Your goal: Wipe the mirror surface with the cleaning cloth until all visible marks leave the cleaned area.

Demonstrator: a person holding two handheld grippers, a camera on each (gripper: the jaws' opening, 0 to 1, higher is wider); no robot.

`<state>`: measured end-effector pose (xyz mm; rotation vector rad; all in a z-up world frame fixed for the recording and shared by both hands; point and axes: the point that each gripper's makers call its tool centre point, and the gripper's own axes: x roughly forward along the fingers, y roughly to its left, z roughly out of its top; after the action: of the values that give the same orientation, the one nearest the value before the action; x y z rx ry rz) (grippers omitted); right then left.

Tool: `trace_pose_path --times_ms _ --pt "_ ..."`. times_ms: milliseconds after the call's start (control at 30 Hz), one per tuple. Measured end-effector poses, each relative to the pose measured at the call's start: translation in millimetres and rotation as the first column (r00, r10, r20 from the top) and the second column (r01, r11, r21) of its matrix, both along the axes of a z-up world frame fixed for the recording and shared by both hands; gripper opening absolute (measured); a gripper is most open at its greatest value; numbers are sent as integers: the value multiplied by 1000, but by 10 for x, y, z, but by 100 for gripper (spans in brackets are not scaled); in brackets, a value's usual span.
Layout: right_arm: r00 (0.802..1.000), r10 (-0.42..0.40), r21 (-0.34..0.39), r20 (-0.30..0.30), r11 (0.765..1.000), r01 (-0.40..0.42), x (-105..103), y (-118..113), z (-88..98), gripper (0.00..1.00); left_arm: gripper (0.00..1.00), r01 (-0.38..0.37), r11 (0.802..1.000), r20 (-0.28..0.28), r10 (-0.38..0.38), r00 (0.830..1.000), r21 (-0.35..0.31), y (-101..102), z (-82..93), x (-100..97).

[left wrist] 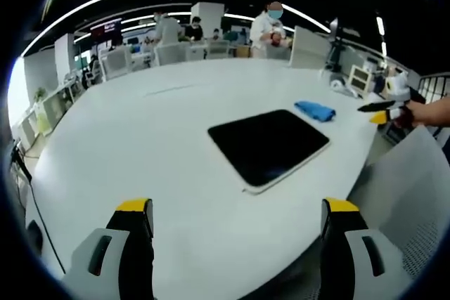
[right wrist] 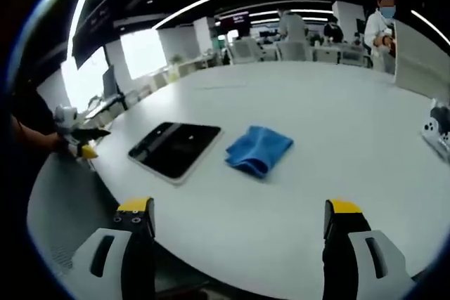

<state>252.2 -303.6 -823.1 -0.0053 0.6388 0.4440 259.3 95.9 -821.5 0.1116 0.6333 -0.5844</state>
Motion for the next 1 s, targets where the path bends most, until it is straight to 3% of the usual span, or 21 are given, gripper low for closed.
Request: trace_pose_path --times_ms 133,167,300,433,633,1000 --pt "999 -43 16 16 999 42 39 -44 47 100 100 -6 1000 7 6 1000 -3 23 2 7" --pt "999 -43 12 16 999 43 37 -41 46 100 100 4 1000 2 -4 1000 31 36 -35 0" --pt "999 -34 -28 6 999 35 16 -24 -11 100 100 3 999 2 -3 1000 40 54 -44 9" --pt "999 -38 -27 3 999 39 -21 -4 -31 100 100 0 999 -21 1 1000 36 51 -65 -13" --pt "999 -37 -22 -16 999 37 -99 19 -106 100 100 -13 1000 1 13 1000 27 69 -27 14" --pt "999 -44 -29 -16 999 43 -123 -18 -48 100 100 -28 1000 7 28 1000 14 82 -8 25"
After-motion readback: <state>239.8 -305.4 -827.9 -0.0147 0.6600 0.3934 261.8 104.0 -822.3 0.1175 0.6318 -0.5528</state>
